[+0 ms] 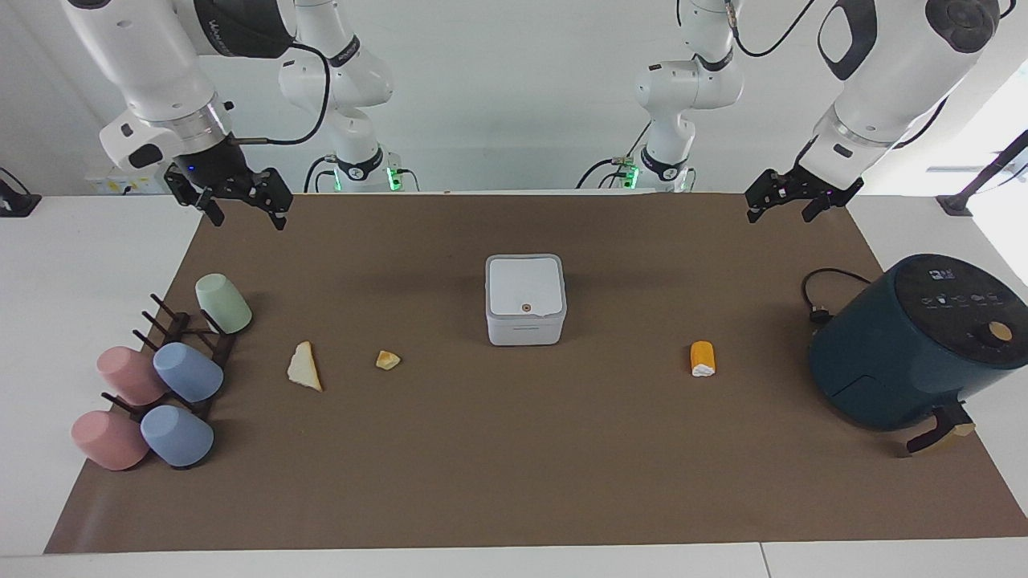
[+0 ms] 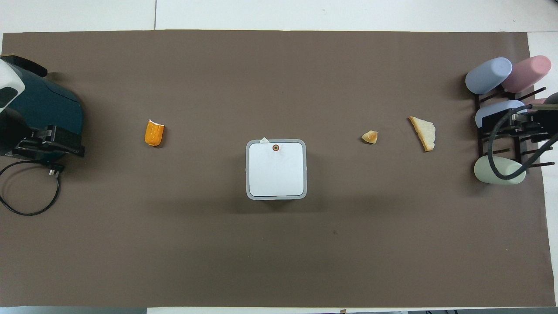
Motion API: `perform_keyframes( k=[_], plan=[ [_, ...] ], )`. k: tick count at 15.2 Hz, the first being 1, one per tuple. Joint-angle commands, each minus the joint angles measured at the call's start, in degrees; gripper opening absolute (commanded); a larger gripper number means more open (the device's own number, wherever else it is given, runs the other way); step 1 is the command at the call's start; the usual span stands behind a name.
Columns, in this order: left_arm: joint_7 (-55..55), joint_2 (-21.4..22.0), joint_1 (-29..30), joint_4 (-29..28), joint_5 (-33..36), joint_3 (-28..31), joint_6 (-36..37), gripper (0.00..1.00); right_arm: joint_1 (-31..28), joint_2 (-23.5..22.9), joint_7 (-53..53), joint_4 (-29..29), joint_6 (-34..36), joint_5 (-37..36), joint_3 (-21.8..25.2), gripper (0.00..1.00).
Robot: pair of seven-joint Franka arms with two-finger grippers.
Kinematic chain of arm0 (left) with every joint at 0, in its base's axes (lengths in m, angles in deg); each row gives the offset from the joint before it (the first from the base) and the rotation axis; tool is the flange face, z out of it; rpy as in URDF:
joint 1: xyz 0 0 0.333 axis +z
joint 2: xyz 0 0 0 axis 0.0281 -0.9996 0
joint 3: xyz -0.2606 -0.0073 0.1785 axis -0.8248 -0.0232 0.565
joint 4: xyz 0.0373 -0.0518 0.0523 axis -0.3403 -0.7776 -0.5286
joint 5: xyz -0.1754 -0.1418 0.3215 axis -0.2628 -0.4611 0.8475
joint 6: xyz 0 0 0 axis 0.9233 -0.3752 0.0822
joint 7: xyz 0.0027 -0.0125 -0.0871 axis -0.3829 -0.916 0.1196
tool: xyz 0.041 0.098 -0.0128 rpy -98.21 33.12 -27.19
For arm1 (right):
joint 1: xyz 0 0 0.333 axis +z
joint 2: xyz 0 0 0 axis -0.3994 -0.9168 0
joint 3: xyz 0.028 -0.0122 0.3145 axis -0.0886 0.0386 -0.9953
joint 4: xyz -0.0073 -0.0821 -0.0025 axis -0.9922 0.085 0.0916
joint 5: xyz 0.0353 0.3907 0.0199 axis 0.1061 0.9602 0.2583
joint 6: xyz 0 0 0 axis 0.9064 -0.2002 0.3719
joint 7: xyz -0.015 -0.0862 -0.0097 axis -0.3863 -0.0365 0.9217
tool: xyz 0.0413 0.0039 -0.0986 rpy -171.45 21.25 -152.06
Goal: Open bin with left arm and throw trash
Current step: 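Reach the left gripper to the white bin's lid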
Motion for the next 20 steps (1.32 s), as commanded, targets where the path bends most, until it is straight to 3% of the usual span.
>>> perform_keyframes(
  k=[1, 8, 9, 11, 14, 20],
  plan=[
    [0.05, 0.86, -0.24, -0.48, 1.3, -0.08, -0.31, 1.0, -0.01, 0.5, -1.23, -0.85, -0.5, -1.03, -0.25, 1.0],
    [0.66, 0.94, -0.59, -1.27, 1.3, -0.35, -0.92, 1.0, -0.1, 0.5, -1.23, -0.85, -0.32, -0.94, -0.25, 1.0],
    [3.11, 0.86, -1.46, -1.27, 1.3, -0.7, -2.58, 0.79, -0.1, 0.5, -1.23, -0.85, -0.41, -0.94, -0.25, 1.0],
    [13.27, 0.77, -6.63, -2.14, 0.86, -0.87, -6.36, 0.04, -0.1, 0.5, -1.31, -0.85, -0.41, -0.94, -0.25, 1.0],
    [23.66, -2.29, -16.38, -2.06, 0.16, -0.88, -14.09, 0.0, -0.1, 0.5, -1.4, -0.94, -0.41, -0.94, -0.25, 1.0],
    [38.99, -14.34, -30.81, 0.06, -1.51, -0.88, -27.63, 0.0, -0.01, 1.37, -1.4, -3.12, -1.1, -0.77, -0.25, 1.0]
  ],
)
